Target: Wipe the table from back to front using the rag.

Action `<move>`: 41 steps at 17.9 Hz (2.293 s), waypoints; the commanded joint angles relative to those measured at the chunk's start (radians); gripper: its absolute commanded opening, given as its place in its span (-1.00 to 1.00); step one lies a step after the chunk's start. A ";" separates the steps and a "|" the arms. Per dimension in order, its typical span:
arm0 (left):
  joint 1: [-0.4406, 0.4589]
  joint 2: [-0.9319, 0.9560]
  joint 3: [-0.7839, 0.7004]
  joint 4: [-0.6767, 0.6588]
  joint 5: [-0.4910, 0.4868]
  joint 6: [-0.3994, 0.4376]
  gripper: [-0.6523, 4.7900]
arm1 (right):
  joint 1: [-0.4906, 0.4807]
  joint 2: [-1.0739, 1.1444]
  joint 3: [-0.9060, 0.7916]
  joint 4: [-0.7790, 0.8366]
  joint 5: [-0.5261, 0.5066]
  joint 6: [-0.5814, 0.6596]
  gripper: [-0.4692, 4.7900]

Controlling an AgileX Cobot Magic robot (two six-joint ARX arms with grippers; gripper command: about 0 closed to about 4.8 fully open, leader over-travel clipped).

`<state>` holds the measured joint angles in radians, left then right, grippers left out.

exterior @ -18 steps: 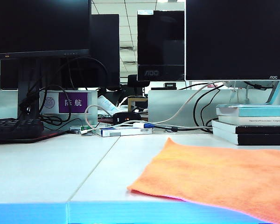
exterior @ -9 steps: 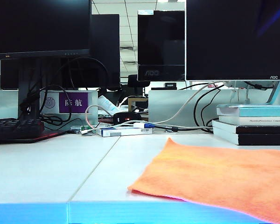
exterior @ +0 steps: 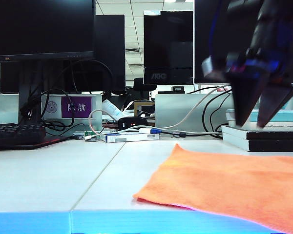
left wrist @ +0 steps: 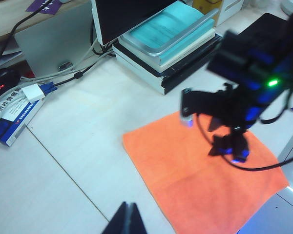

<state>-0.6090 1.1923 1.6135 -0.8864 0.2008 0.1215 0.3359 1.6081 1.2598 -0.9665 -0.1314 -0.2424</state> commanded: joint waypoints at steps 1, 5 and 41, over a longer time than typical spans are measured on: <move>-0.001 -0.002 0.006 0.014 0.005 0.002 -0.77 | 0.002 0.030 0.003 0.039 -0.001 -0.024 1.00; -0.001 -0.003 0.006 0.014 0.005 0.002 -0.77 | 0.002 0.102 -0.004 0.062 -0.001 -0.024 1.00; -0.001 -0.003 0.006 0.013 0.006 0.002 -0.77 | 0.001 -0.488 0.005 -0.198 0.099 0.094 -0.83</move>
<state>-0.6090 1.1919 1.6138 -0.8867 0.2008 0.1215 0.3355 1.1152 1.2621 -1.1625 -0.0536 -0.1612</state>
